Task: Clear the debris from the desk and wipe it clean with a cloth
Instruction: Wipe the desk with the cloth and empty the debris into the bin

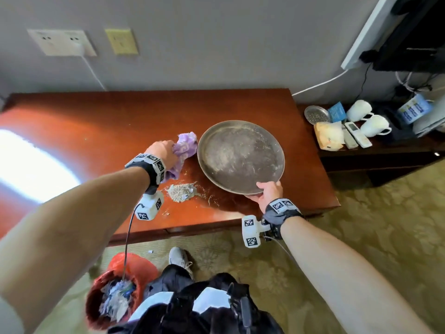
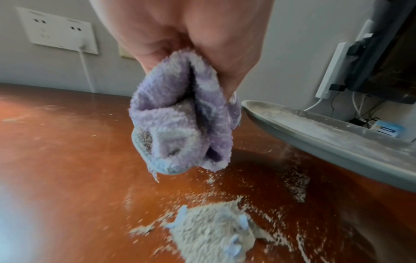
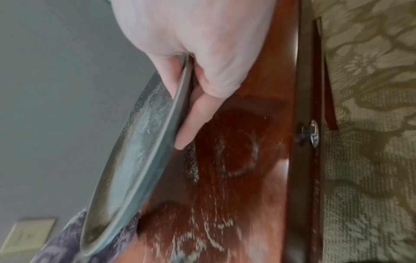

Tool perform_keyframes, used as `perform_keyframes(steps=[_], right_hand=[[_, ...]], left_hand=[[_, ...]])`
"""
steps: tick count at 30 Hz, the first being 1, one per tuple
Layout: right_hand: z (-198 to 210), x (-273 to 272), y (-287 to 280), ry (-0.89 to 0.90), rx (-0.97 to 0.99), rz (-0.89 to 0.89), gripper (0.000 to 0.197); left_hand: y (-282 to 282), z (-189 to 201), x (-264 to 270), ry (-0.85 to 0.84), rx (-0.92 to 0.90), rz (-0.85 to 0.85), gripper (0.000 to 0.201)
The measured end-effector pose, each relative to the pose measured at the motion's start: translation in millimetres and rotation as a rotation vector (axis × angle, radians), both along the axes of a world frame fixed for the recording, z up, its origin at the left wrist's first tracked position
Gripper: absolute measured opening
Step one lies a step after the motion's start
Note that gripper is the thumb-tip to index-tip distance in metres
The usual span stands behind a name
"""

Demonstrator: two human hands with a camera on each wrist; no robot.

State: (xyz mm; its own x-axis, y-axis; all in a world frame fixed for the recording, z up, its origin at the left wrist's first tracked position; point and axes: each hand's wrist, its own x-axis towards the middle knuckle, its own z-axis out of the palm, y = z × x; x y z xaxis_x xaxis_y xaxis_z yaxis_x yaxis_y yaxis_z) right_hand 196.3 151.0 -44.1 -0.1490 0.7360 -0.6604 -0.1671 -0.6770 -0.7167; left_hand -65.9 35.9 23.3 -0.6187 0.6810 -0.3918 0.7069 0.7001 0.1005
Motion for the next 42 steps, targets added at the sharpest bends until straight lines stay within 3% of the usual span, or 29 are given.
perform_keyframes(steps=[5,8,11,16,19,32,35,42], right_hand=[[0.7,-16.8,-36.6,0.0,-0.001,0.118,0.055],[-1.3,-20.3,-55.0,-0.002,-0.005,0.158,0.058],[-4.2,-20.8,-71.6,-0.017,0.003,0.163,0.059],[-9.2,-11.6,-105.4,-0.05,0.001,0.131,0.061],[-8.7,0.4,-136.2,-0.084,0.0,0.088,0.061],[-40.7,65.0,-256.9,-0.152,-0.068,-0.085,0.065],[-48.5,84.7,-278.3,-0.134,-0.095,-0.093,0.066],[-67.0,121.5,-312.5,-0.136,-0.184,-0.119,0.067]], left_hand=[[-47.9,-10.4,-7.4,0.007,0.098,0.08,0.028],[-68.0,-12.4,-13.9,-0.005,0.042,0.078,0.027],[-82.4,-16.9,-23.1,-0.034,0.065,0.095,0.029],[-96.0,-33.0,-34.9,-0.051,0.013,0.047,0.015],[-98.1,-43.2,-34.8,-0.043,-0.014,-0.084,0.023],[-99.7,-60.5,-7.9,0.015,-0.055,-0.369,0.048],[-98.6,-63.7,5.7,-0.077,0.04,-0.334,0.061],[-96.7,-62.4,21.6,-0.18,0.222,-0.292,0.063]])
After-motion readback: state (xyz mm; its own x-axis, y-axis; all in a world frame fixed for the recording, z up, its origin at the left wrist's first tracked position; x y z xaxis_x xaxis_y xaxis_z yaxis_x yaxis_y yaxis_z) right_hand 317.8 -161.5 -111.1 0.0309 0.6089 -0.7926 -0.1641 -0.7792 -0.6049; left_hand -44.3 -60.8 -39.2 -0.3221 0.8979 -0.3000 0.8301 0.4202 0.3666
